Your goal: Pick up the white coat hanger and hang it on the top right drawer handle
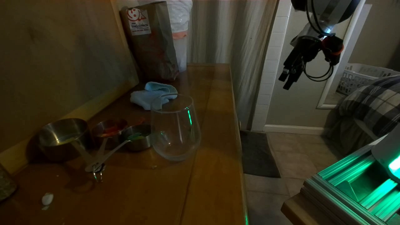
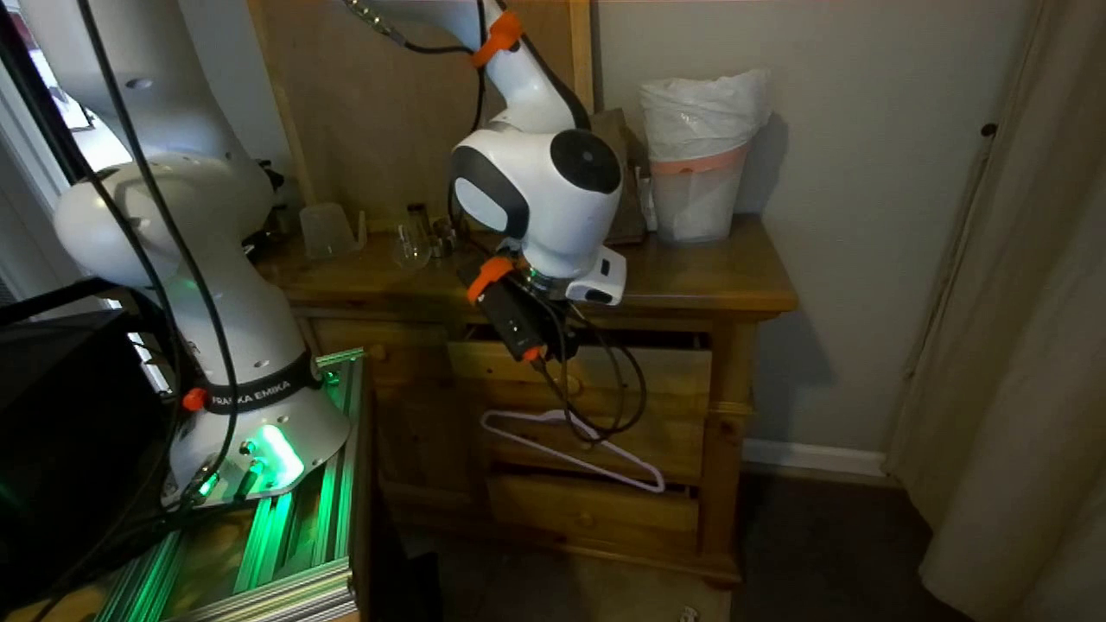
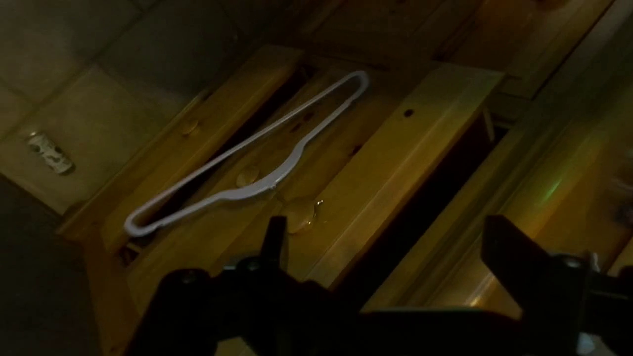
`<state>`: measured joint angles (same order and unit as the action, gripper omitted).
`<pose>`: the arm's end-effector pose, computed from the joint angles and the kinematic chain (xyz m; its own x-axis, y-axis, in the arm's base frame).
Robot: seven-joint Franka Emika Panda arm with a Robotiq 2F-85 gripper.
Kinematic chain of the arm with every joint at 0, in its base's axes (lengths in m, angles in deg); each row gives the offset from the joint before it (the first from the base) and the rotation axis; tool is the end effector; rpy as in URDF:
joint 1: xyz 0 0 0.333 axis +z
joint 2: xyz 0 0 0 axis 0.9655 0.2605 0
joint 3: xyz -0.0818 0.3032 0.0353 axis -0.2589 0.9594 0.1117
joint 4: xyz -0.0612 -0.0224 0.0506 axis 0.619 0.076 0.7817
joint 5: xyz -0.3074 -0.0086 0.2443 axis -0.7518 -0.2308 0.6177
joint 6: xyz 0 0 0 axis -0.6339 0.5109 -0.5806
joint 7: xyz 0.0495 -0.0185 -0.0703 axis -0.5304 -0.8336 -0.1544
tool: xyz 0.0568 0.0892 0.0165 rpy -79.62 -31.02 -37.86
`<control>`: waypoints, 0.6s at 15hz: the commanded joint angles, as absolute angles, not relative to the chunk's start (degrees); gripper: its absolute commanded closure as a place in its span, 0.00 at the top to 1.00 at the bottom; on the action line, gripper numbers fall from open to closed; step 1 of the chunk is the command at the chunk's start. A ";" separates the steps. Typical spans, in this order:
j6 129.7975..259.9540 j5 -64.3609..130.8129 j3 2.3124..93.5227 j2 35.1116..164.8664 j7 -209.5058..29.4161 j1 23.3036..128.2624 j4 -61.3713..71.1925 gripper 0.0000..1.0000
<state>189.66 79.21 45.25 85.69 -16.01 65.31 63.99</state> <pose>0.3708 -0.0892 0.2077 0.9545 0.2771 0.1103 0.2900 -0.7764 -0.5596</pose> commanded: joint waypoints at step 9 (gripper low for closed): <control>197.53 80.23 42.87 73.61 -4.34 66.83 70.02 1.00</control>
<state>195.50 79.29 44.31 75.41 -6.55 65.88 70.01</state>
